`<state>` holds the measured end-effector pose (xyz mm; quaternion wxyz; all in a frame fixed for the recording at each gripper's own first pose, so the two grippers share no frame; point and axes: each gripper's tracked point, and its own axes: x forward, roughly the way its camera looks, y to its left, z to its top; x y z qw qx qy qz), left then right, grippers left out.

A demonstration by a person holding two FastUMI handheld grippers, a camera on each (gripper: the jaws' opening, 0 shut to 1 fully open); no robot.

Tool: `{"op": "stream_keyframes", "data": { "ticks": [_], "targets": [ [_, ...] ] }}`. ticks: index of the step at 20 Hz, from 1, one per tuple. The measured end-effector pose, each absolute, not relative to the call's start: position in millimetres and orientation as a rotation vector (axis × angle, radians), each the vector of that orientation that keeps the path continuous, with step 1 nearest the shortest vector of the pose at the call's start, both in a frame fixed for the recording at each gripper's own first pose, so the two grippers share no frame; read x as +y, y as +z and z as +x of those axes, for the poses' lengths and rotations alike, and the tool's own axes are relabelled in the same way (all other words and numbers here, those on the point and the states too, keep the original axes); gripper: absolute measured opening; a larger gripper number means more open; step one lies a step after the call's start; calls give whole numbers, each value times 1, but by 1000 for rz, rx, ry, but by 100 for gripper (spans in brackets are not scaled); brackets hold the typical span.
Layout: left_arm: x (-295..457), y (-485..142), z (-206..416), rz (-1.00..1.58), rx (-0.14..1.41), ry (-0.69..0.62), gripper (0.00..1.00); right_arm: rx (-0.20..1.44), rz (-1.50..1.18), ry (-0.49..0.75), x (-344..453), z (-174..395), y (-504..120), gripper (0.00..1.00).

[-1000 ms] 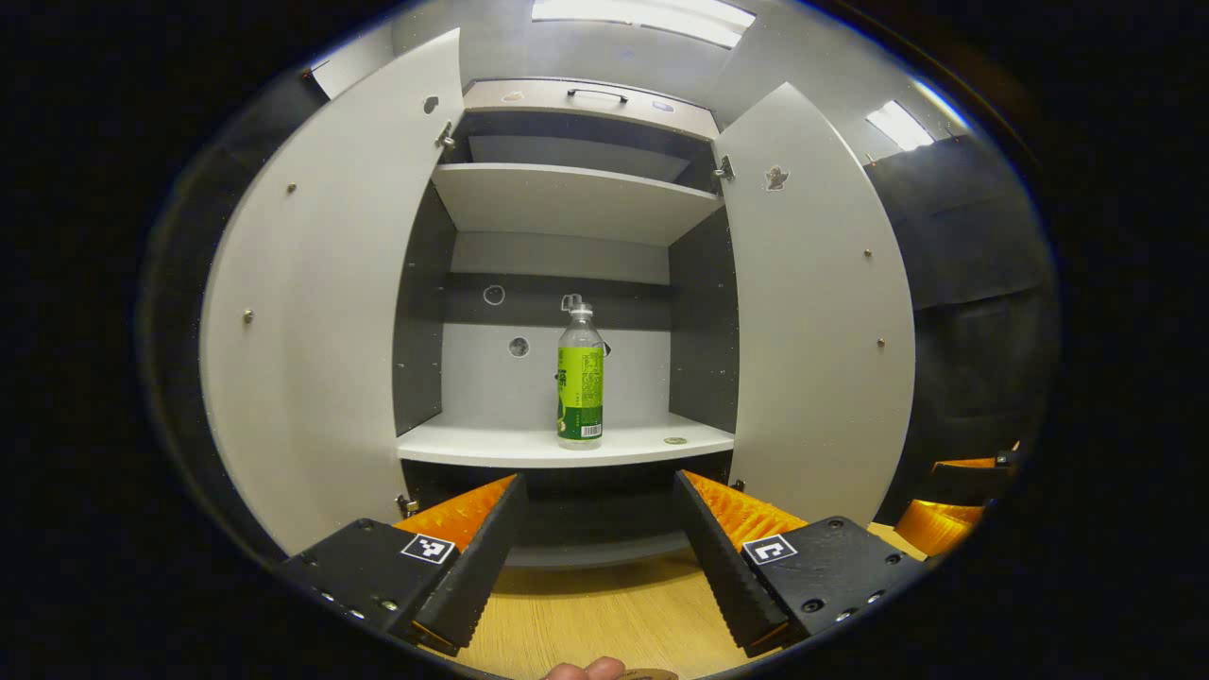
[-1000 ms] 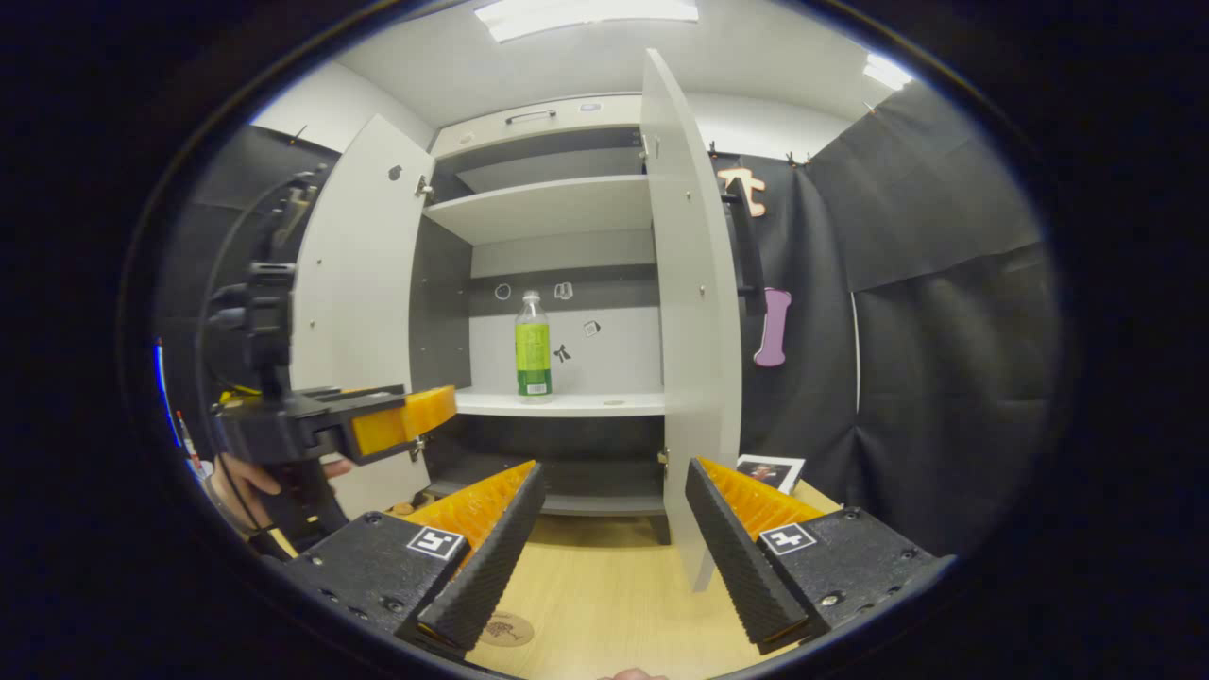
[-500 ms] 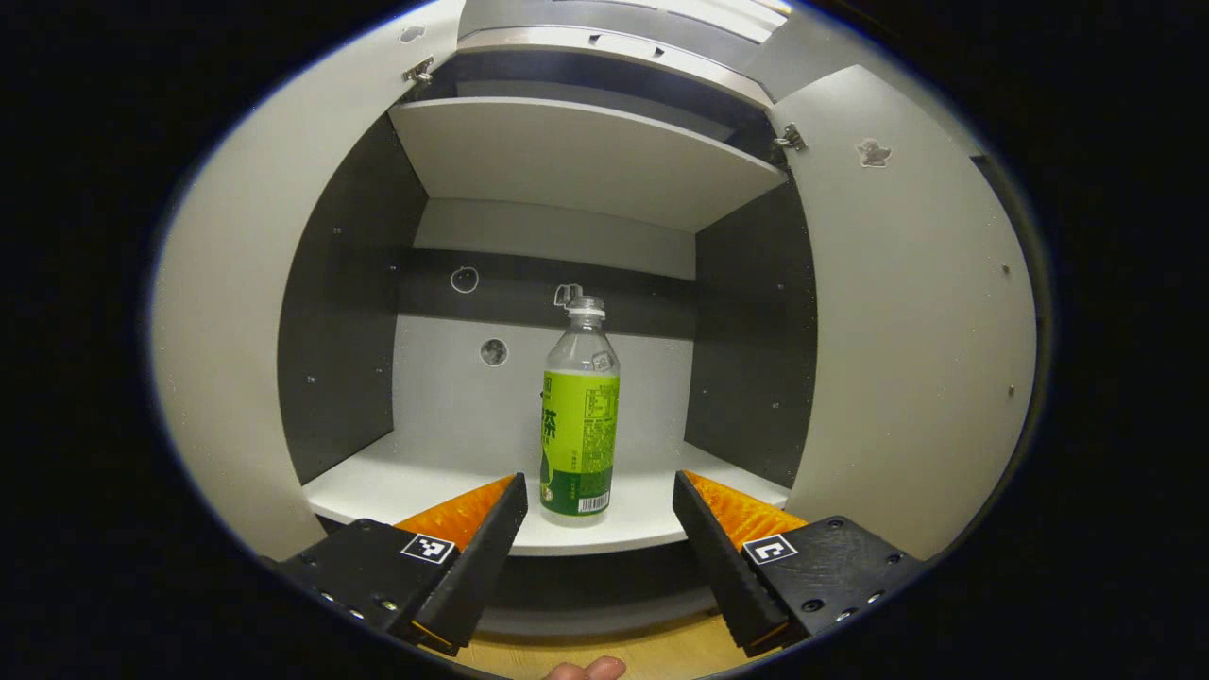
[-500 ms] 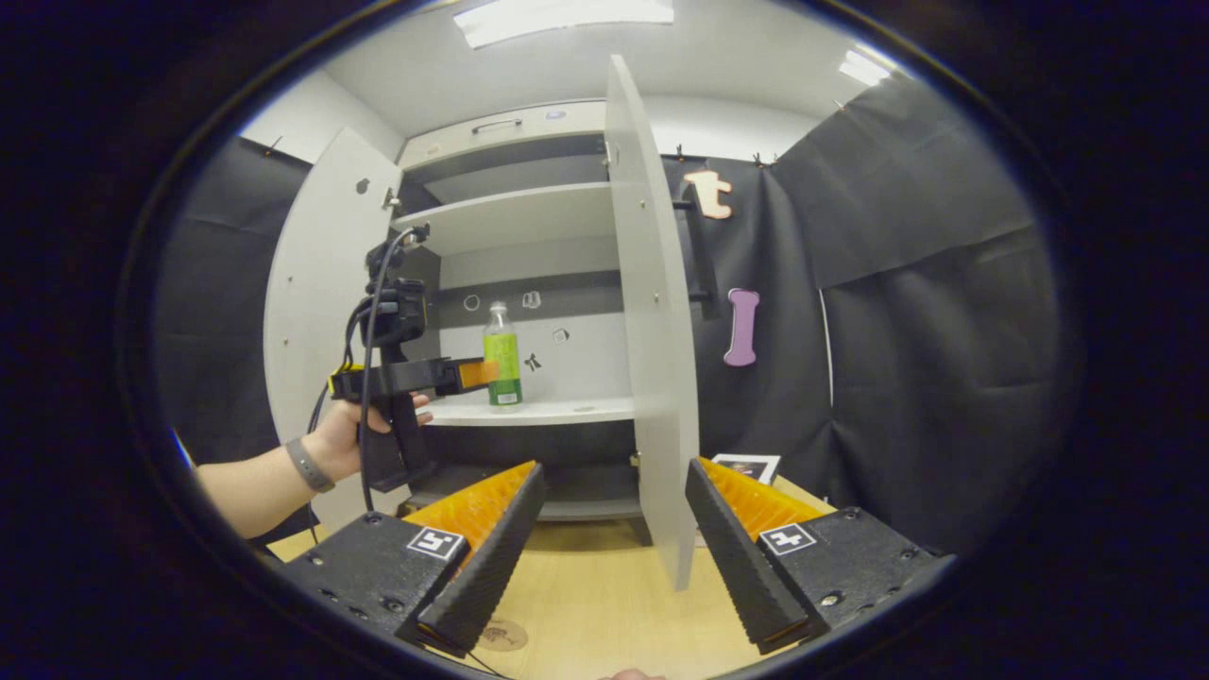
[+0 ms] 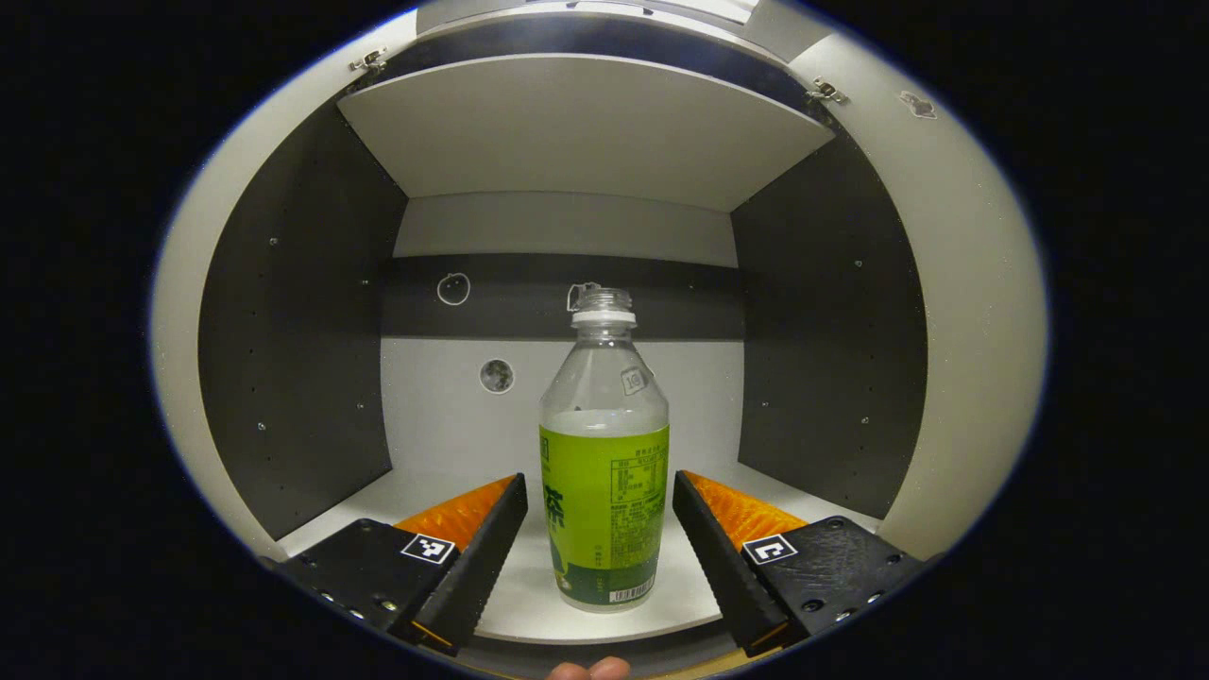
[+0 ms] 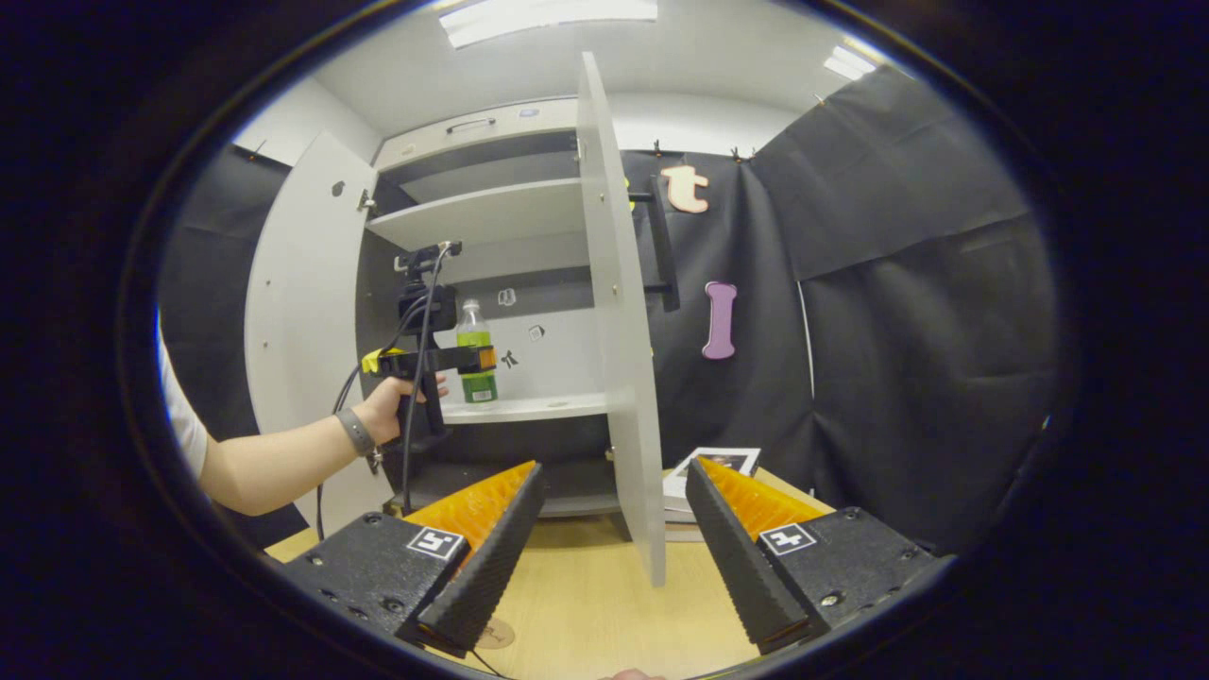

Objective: Grasp the bottle in the cabinet with the left hand and place it on the coaster, then close the right door with the right hand and the left door with the left hand.

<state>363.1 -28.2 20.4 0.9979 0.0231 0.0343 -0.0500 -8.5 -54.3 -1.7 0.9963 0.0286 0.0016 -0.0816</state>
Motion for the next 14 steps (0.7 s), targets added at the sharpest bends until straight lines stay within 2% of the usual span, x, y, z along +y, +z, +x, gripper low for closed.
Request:
{"op": "stream_keyframes", "data": {
  "ticks": [7, 8, 10, 14],
  "targets": [
    [-22, 21, 383, 45, 84, -72, 95, 10, 58, -195, -63, -12, -4, 99],
    [-20, 24, 383, 47, 81, -68, 93, 10, 57, -197, -64, -13, -5, 99],
    [-14, 24, 383, 53, 74, -62, 76, 11, 58, -201, -65, -15, -5, 99],
    [-19, 41, 364, 23, 58, -105, 74, 16, 58, -199, -62, -18, -7, 99]
  ]
}}
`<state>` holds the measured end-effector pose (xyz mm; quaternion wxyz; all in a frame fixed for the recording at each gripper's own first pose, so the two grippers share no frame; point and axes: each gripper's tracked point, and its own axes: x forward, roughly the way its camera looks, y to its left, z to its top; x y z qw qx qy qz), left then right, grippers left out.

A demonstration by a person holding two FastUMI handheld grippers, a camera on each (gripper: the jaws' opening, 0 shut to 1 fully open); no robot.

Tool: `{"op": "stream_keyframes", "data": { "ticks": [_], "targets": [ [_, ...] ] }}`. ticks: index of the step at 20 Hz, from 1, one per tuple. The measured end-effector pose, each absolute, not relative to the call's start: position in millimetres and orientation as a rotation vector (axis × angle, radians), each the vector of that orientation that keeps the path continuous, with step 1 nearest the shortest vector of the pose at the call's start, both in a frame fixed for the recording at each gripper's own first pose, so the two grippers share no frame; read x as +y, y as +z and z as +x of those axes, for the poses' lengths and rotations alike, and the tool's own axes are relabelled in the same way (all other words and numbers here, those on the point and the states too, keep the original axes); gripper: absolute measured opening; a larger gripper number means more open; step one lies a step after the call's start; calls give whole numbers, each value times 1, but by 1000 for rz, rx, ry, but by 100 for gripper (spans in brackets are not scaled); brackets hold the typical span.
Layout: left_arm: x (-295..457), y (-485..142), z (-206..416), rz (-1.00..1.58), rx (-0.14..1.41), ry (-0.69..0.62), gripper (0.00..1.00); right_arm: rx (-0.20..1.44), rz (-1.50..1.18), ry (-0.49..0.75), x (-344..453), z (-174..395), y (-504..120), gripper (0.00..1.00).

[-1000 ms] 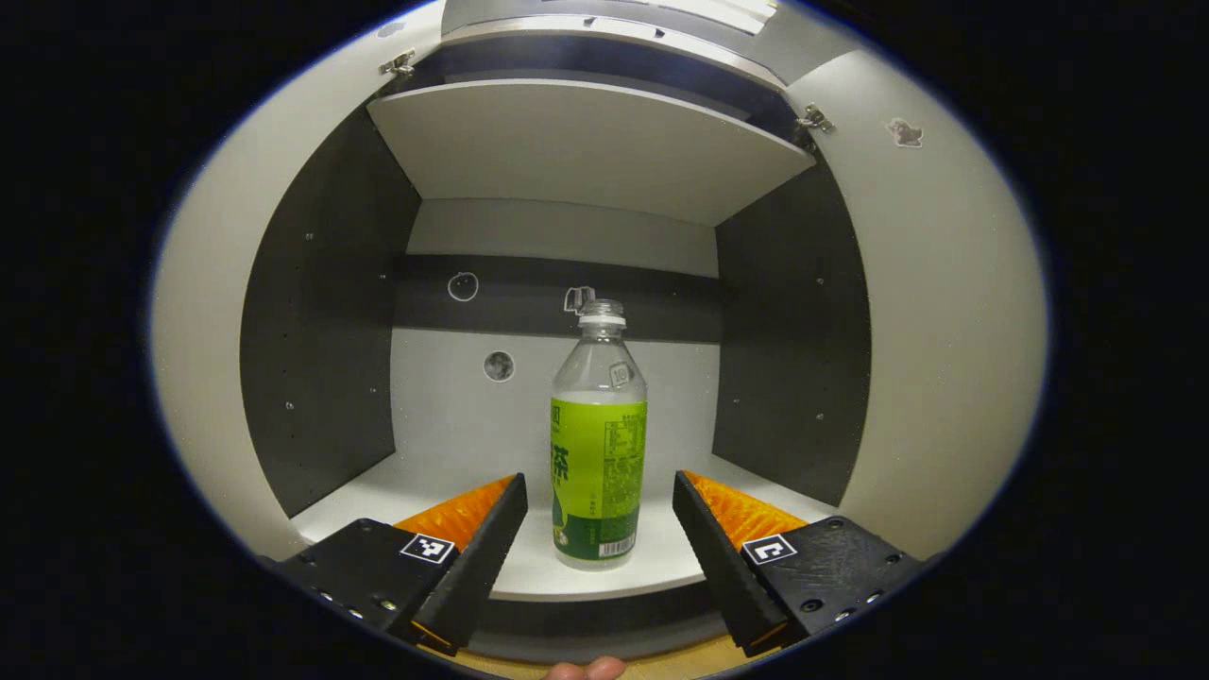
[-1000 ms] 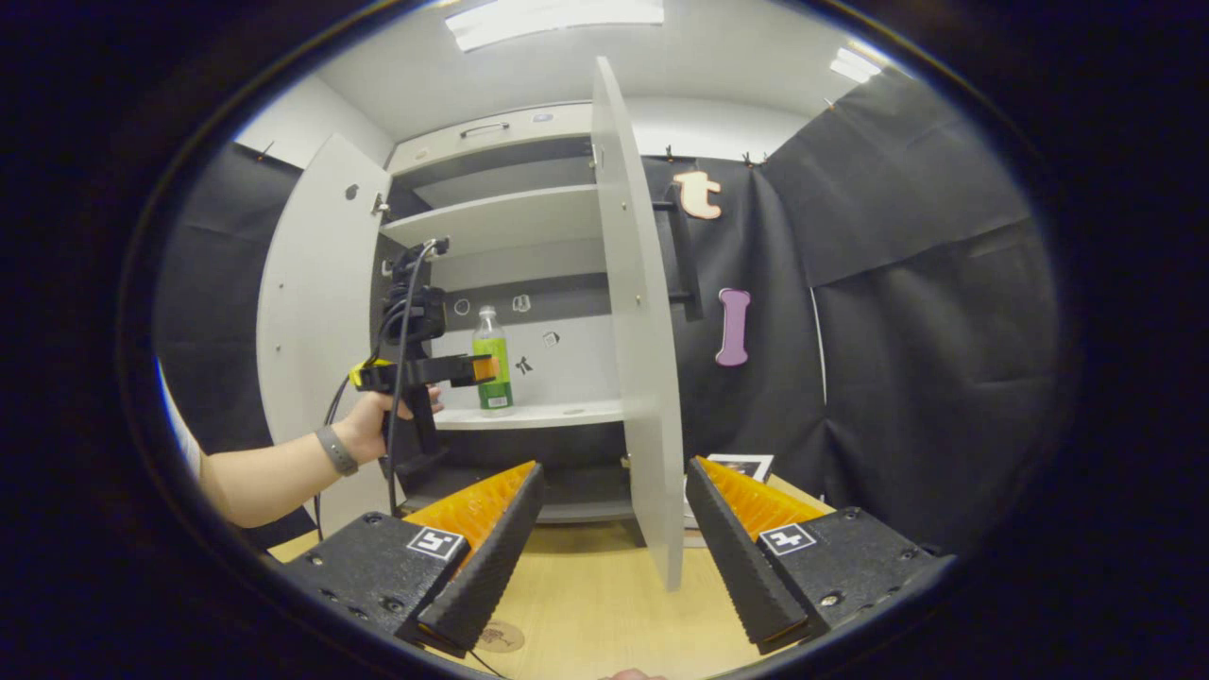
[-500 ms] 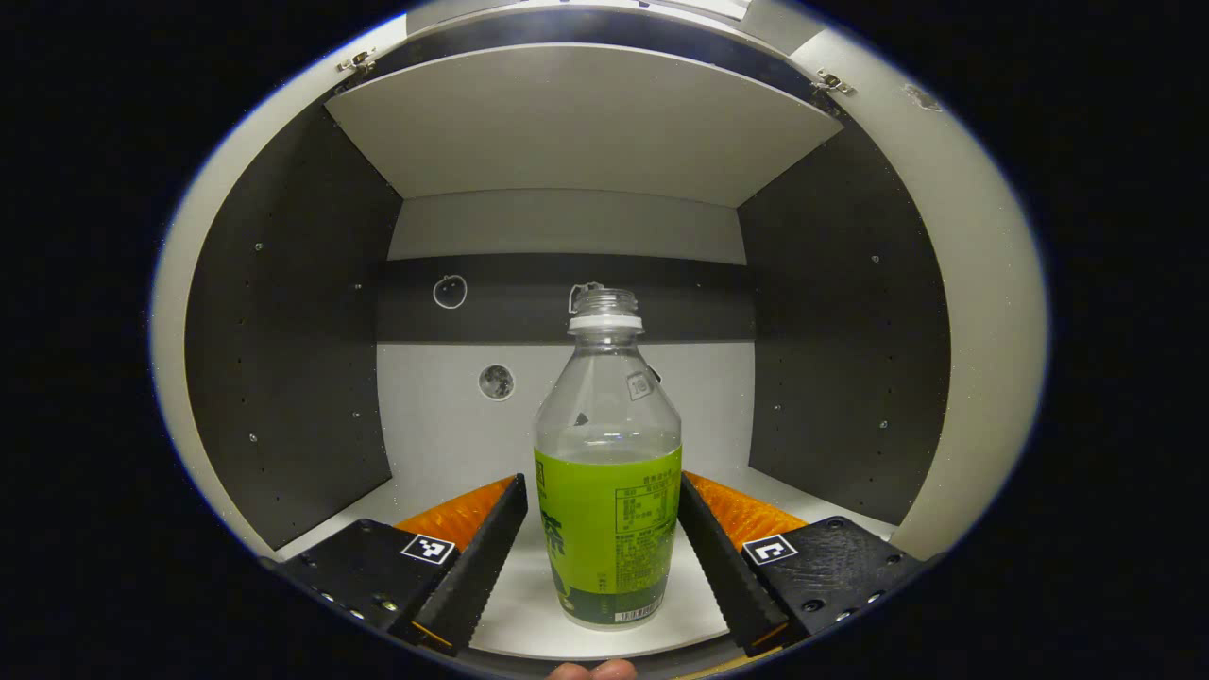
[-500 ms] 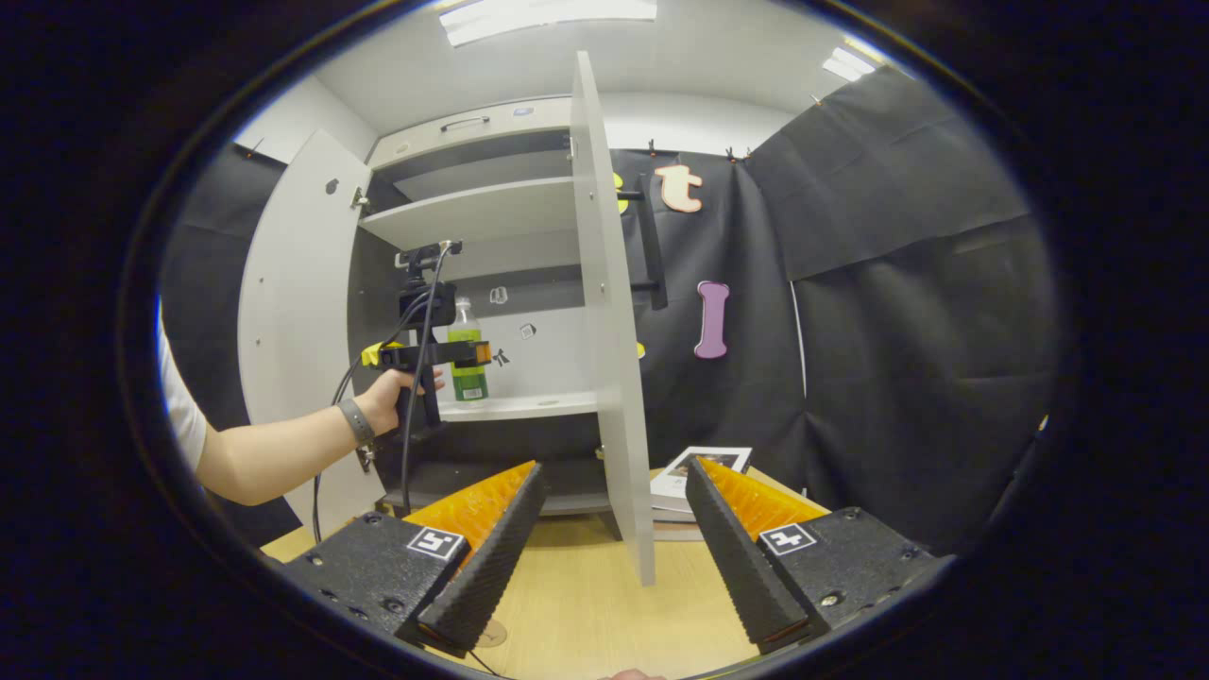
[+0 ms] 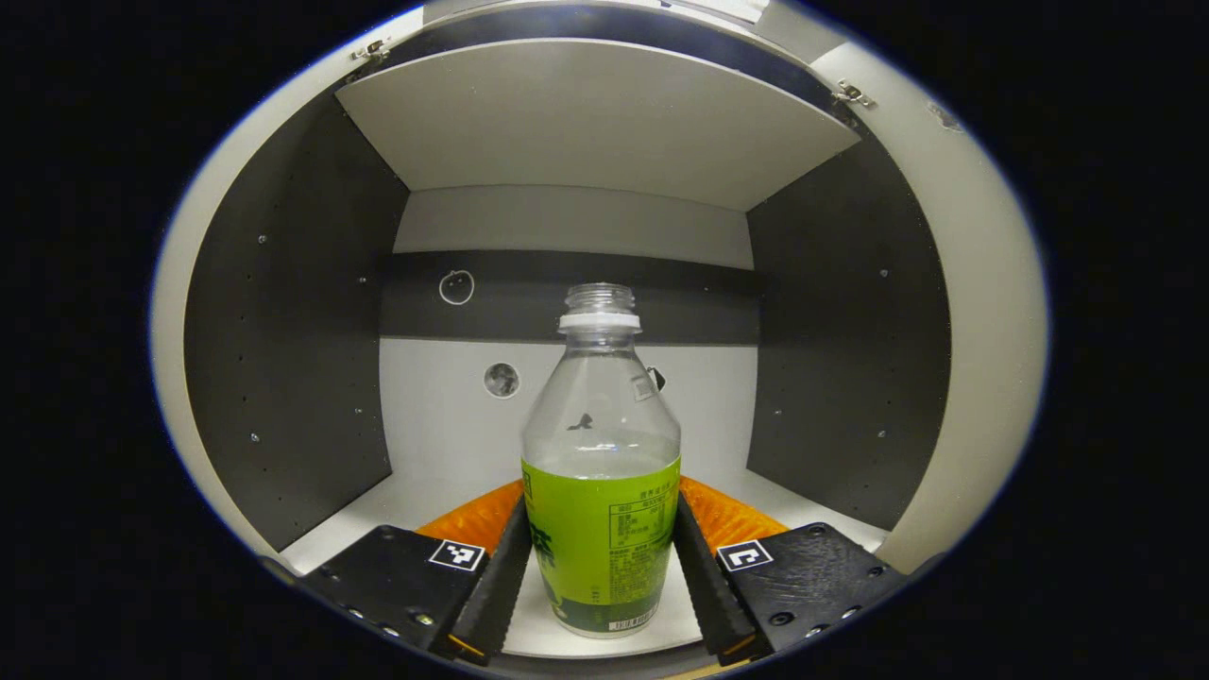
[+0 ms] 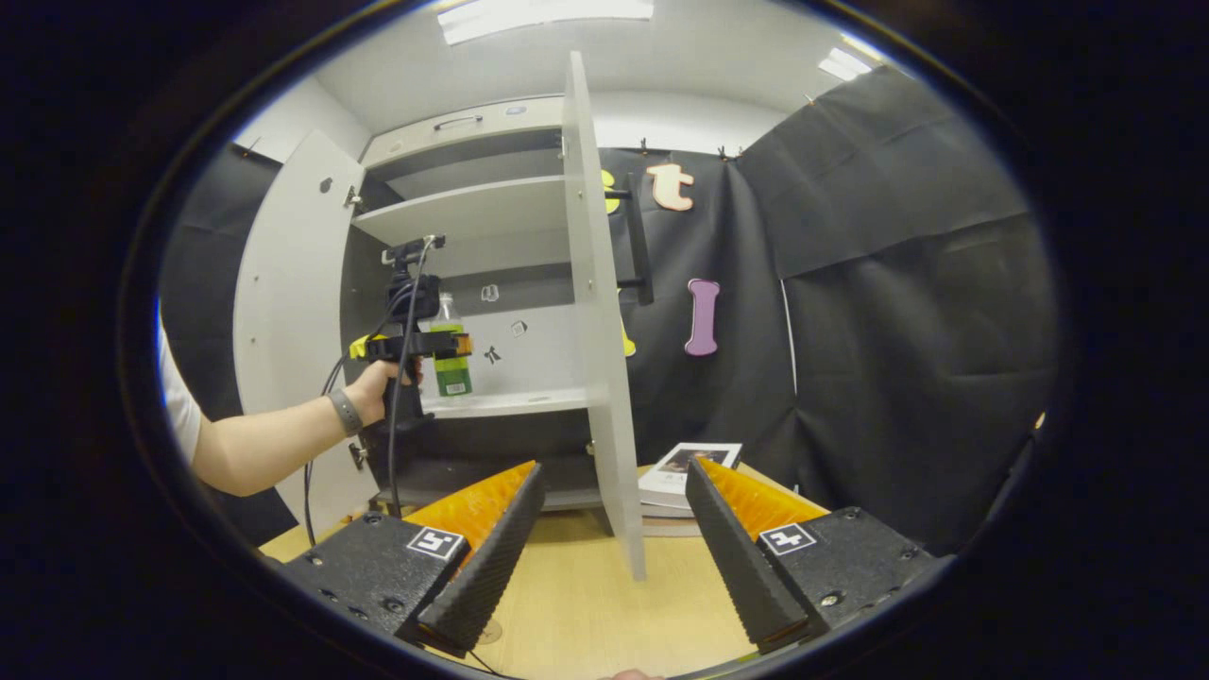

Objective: Grasp the bottle in the cabinet with the left hand and place it on the coaster, then close the right door with the right hand and the left door with the left hand.

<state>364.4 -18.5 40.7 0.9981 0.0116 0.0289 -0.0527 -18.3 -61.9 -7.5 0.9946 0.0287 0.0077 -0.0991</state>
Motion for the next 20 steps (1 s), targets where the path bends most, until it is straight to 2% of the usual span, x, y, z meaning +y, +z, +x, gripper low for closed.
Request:
{"op": "stream_keyframes", "data": {
  "ticks": [2, 3, 6, 7, 8, 10, 11, 12, 18, 19, 20],
  "targets": [
    [-18, 49, 341, 37, 39, -115, 78, 14, 53, -189, -58, -20, -7, 99],
    [-20, 53, 328, 38, 38, -123, 74, 11, 49, -182, -55, -20, -5, 99],
    [-29, 55, 281, 35, 25, -170, 74, 11, 33, -160, -48, -19, -5, 99],
    [-34, 53, 265, 35, 22, -189, 70, 9, 34, -148, -44, -19, -3, 99],
    [-37, 49, 249, 39, 21, -205, 73, 6, 38, -134, -41, -18, -2, 99],
    [-42, 38, 222, 53, 17, -224, 74, 0, 38, -110, -36, -18, 1, 99],
    [-43, 32, 210, 56, 13, -235, 74, -5, 30, -102, -34, -18, 4, 94],
    [-45, 25, 197, 53, 13, -241, 74, -11, 18, -95, -33, -18, 6, 99],
    [-49, -30, 133, 43, 17, -273, 74, -12, -3, -56, -29, -11, 22, 99],
    [-51, -44, 124, 32, 26, -282, 77, -16, -12, -55, -28, -10, 27, 99],
    [-53, -58, 113, 15, 44, -285, 74, -21, -27, -55, -29, -9, 32, 94]
  ]
}}
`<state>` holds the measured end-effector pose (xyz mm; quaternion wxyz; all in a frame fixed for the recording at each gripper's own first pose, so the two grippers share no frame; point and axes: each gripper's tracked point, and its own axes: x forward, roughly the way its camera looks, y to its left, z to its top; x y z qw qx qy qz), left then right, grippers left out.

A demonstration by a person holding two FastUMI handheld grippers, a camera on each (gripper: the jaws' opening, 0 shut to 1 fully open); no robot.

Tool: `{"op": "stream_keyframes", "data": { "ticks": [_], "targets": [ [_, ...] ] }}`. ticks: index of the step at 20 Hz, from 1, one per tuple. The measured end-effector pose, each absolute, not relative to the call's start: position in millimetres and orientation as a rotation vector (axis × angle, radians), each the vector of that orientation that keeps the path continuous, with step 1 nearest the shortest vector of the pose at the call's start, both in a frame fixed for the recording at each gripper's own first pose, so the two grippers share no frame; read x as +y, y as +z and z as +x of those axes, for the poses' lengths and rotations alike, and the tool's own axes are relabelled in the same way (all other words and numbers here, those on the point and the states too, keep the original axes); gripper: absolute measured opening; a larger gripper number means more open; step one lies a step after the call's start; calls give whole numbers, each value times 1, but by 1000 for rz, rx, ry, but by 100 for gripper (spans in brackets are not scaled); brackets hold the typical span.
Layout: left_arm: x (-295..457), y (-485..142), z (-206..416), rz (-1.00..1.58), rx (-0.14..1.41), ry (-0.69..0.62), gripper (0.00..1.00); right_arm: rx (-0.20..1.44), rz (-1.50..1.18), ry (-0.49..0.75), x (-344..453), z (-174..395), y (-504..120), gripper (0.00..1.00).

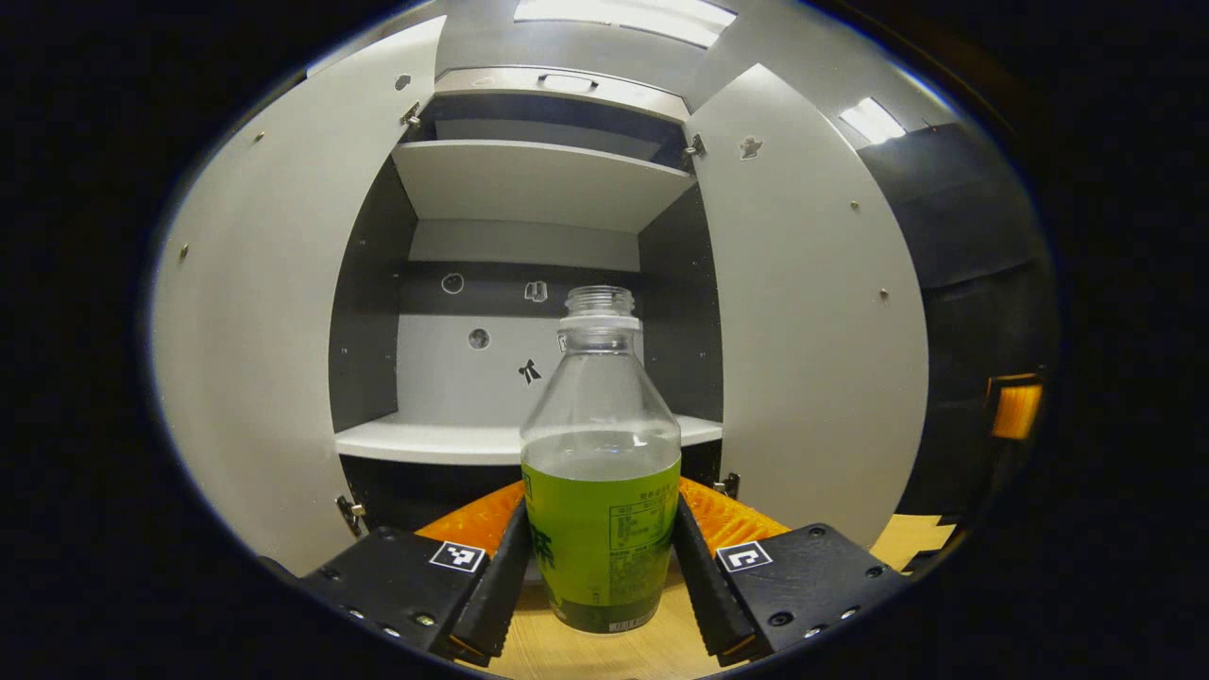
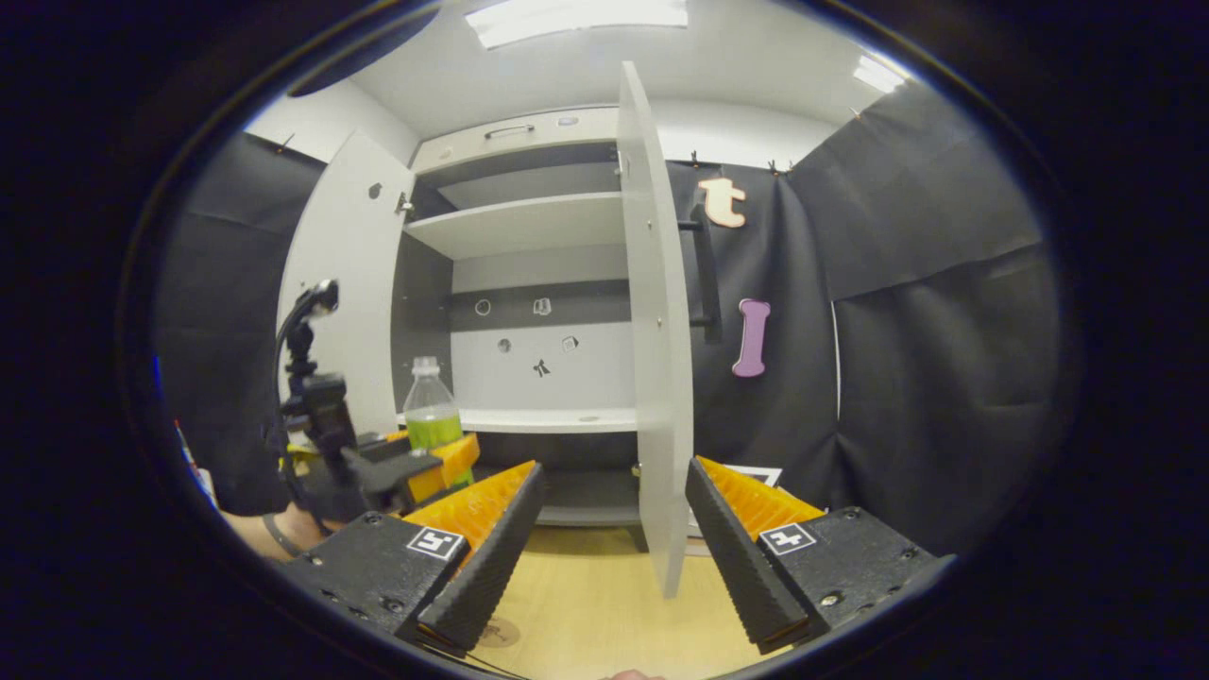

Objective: Grasp the bottle in the cabinet with the left hand and place it on the coaster, then close the right door with the right hand and the left door with the left hand.

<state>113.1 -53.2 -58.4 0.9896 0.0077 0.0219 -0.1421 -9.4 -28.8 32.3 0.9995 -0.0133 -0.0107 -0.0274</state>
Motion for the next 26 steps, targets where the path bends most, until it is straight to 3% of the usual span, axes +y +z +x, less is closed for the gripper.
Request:
{"op": "stream_keyframes", "data": {
  "ticks": [2, 3, 9, 11, 15, 16, 18, 19, 26],
  "targets": [
    [-48, -94, 94, -5, 92, -236, 74, -33, -63, -57, -28, -10, 41, 94],
    [-47, -110, 84, -10, 105, -216, 78, -33, -80, -63, -27, -10, 43, 99],
    [-58, -189, 43, 49, 158, -210, 74, 63, -119, -46, -13, 7, 25, 99],
    [-64, -202, 35, 63, 158, -228, 78, 78, -122, -38, -9, 12, 27, 95],
    [-60, -221, 26, 39, 138, -188, 74, 101, -127, -31, -3, 20, 28, 99],
    [-59, -228, 25, 43, 143, -172, 74, 111, -143, -38, -5, 21, 26, 94],
    [-58, -245, 20, 45, 179, -164, 74, 125, -192, -64, -9, 23, 24, 94],
    [-56, -241, 16, 44, 149, -160, 74, 137, -201, -64, -9, 25, 21, 99],
    [-57, -246, 9, 26, 165, -173, 75, 153, -198, -24, 5, 36, 15, 95]
  ]
}}
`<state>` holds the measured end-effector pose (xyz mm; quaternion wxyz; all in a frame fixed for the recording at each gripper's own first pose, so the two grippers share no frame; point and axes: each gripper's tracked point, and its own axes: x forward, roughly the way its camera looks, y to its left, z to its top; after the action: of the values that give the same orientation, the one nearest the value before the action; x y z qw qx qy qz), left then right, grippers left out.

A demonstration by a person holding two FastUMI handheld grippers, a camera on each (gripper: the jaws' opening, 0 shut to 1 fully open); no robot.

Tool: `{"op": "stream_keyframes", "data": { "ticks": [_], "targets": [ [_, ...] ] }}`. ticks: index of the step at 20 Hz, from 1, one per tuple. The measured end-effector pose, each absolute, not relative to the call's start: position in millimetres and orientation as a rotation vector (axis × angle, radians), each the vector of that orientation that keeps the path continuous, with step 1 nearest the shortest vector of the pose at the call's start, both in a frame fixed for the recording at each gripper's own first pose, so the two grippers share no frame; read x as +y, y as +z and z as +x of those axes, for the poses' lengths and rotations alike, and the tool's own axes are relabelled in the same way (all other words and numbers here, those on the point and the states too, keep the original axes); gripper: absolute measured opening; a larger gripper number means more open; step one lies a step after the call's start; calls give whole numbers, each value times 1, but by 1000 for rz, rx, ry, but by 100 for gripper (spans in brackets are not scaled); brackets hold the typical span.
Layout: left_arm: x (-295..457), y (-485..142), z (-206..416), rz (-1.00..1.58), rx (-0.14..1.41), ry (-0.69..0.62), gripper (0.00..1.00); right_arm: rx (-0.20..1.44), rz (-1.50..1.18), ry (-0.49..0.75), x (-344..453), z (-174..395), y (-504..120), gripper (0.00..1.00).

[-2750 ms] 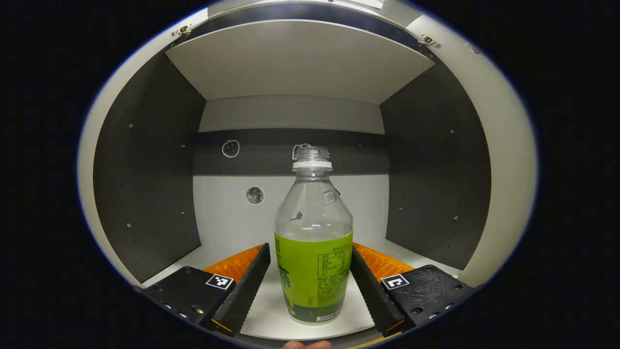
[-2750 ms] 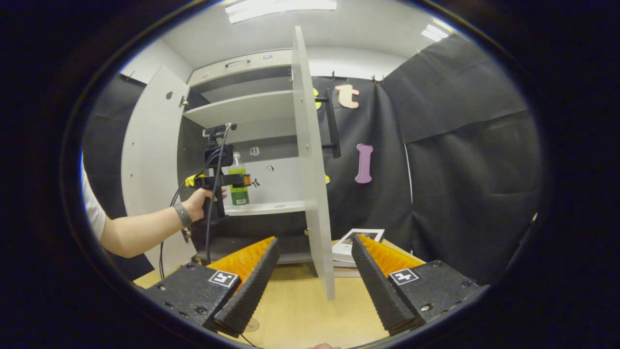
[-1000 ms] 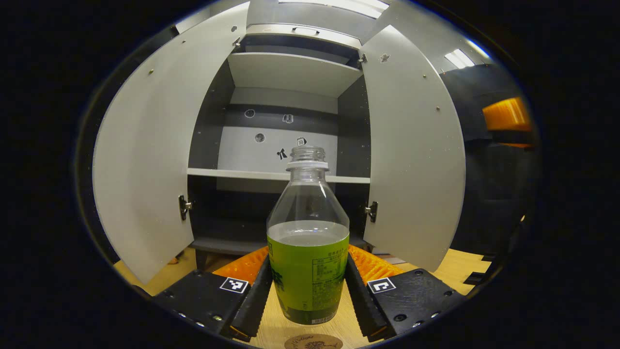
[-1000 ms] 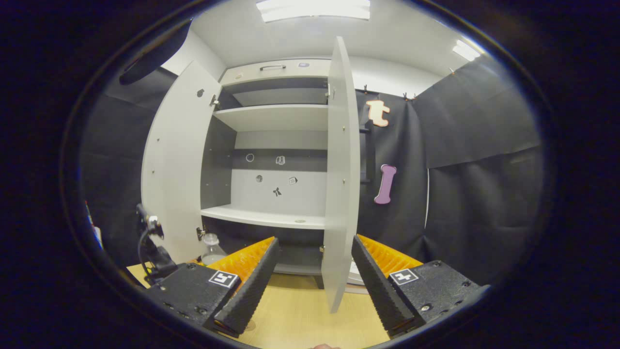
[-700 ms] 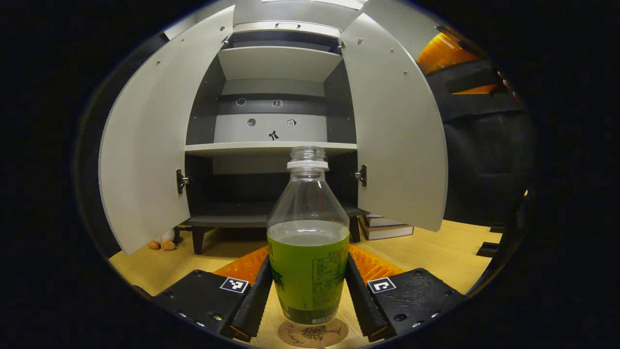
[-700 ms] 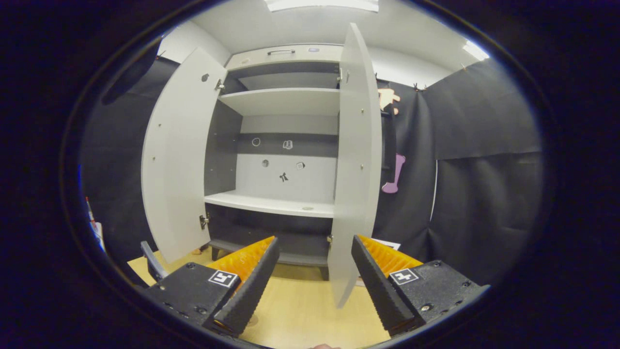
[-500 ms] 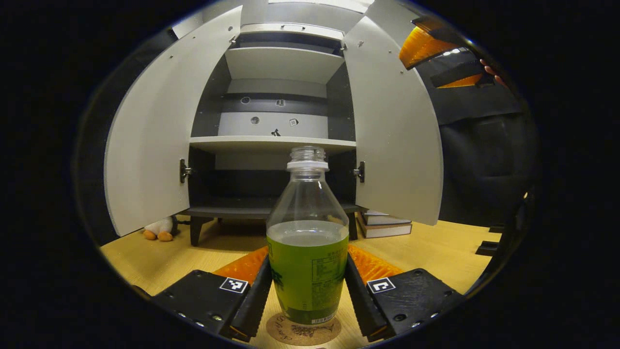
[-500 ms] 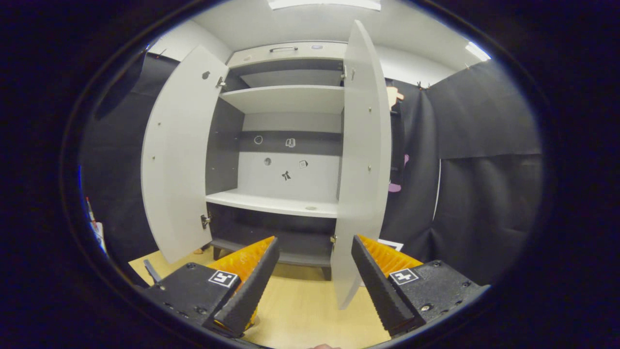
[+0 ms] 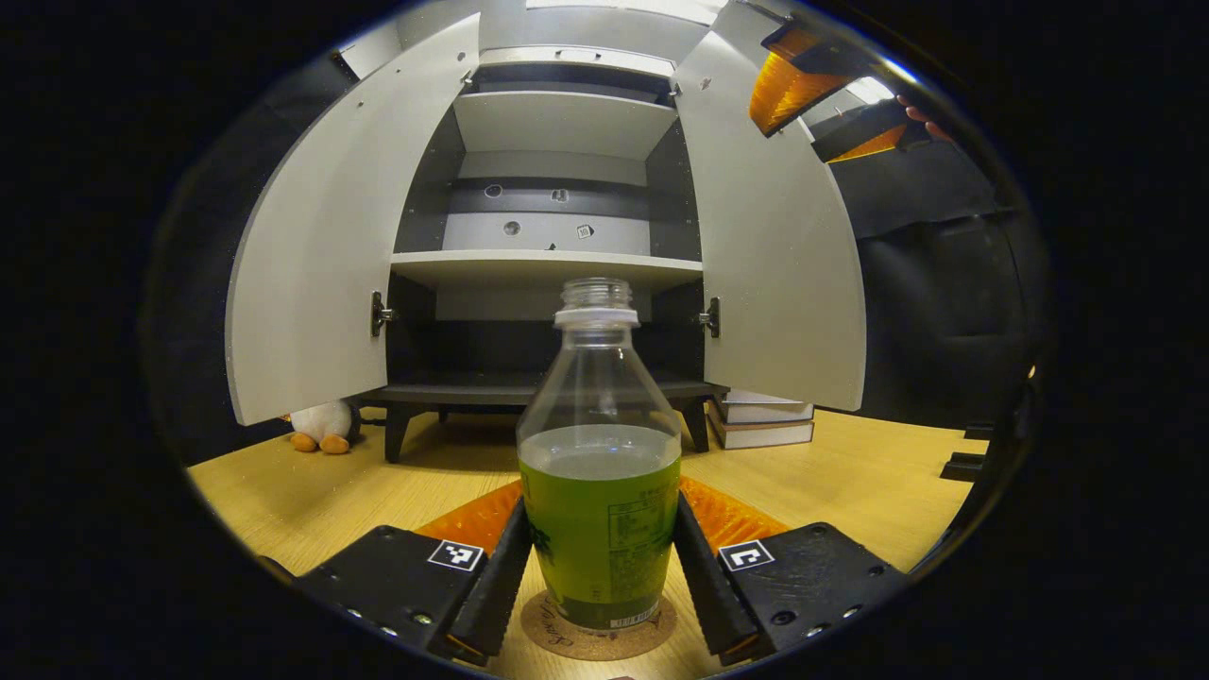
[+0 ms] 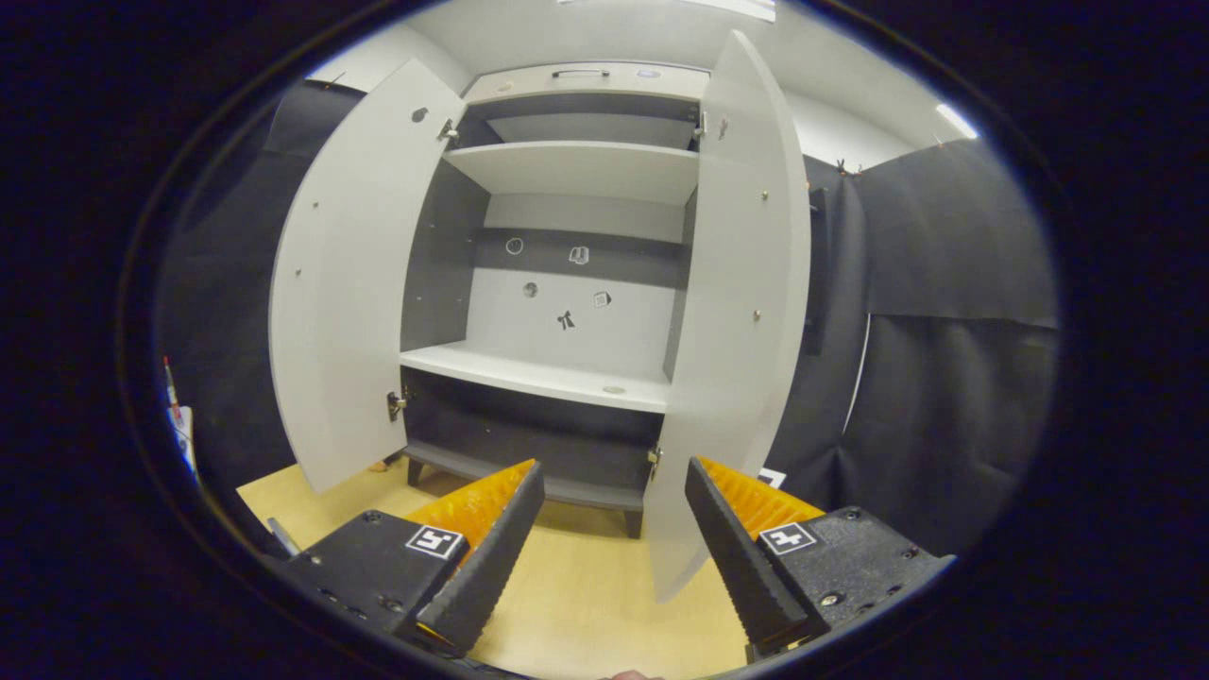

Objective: Grasp the bottle in the cabinet with the left hand and place it on the coaster, then close the right door with the right hand and the left door with the left hand.

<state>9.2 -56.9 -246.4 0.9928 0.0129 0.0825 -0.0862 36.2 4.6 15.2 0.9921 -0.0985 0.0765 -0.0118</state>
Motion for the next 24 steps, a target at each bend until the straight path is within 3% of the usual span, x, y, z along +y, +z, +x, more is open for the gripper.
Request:
{"op": "stream_keyframes", "data": {
  "ticks": [5, 7, 8, 24],
  "targets": [
    [-57, -244, 2, 30, 165, -196, 82, 165, -229, -22, 6, 38, 9, 100],
    [-59, -240, -3, 17, 171, -214, 96, 170, -219, -10, 8, 38, 5, 100],
    [-59, -237, -4, 12, 173, -218, 97, 173, -215, -8, 9, 37, 3, 100],
    [-21, -62, 10, -40, 68, -130, 95, 49, -12, 33, -1, 33, 6, 100]
  ]
}}
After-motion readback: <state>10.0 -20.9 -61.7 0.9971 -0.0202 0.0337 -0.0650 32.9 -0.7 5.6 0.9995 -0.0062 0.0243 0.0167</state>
